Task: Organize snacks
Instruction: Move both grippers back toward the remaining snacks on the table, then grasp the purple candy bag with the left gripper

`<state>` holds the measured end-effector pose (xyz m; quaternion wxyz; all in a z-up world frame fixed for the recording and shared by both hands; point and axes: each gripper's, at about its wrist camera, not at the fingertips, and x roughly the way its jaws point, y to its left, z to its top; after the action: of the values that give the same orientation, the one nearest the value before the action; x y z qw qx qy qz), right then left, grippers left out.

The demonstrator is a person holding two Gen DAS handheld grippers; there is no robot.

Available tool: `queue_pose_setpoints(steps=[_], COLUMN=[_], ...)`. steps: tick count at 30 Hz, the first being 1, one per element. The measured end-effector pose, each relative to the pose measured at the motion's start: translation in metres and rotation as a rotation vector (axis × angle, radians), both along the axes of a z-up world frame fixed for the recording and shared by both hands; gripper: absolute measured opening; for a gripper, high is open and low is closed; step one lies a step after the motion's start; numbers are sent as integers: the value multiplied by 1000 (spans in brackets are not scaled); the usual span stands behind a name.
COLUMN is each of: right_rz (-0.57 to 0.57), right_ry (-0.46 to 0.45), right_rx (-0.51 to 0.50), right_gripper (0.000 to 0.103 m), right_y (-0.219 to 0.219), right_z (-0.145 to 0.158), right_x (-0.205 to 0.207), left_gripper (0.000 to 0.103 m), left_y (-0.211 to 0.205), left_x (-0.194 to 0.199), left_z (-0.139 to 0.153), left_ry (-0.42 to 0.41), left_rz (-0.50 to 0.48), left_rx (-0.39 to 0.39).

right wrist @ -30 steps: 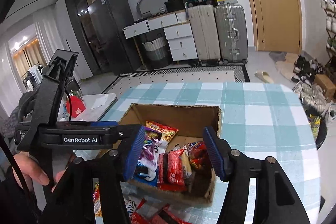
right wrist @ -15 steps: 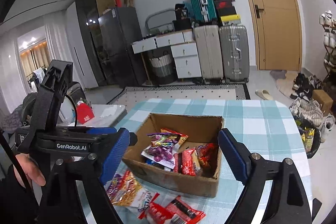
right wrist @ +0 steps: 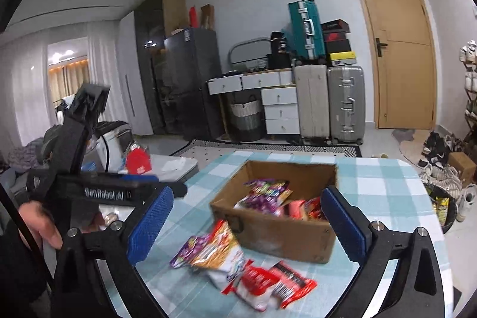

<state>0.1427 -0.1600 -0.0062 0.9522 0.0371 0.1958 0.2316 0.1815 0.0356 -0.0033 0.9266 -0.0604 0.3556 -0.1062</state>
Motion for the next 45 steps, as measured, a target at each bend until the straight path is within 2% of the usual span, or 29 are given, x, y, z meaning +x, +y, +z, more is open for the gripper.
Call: queue_pose_setpoints(steps=[4,9,12,13,20,28,33,36,45], right_rz=[28,56,57,57,54,38,19,10,9], right_ry=[18,83,107,115,167,187,211,216,224], right_rx=[-31,-37,-46,-51,-59,-62,-37,-32,-32], right_gripper=[101,101,101,101,101,101,101,101,101], right_y=[15,28,31,32,32,25,14,10,6], right_z=[-22,-49,-62,-67,-95,-106,-110,-112,-118], right_x=[-11,-12,-9,-9,-7,-5,-1,-1,2], left_gripper=[87,88,95,103,102,102,102,102,102], left_y=[12,27,34,35,38,26,26,30,35], left_x=[-20,-33,-35,-36,-37,-20,-1,11,53], left_z=[-10,-35,-59,-68,-114,-126,-136,-141,-171], left_ry=[-38,-34,-23,-16,24,53,93,118,213], left_rz=[30,67,111,118,120,86,76,63,94], left_rx=[22,18,31,36,48,64,38,-22,-98])
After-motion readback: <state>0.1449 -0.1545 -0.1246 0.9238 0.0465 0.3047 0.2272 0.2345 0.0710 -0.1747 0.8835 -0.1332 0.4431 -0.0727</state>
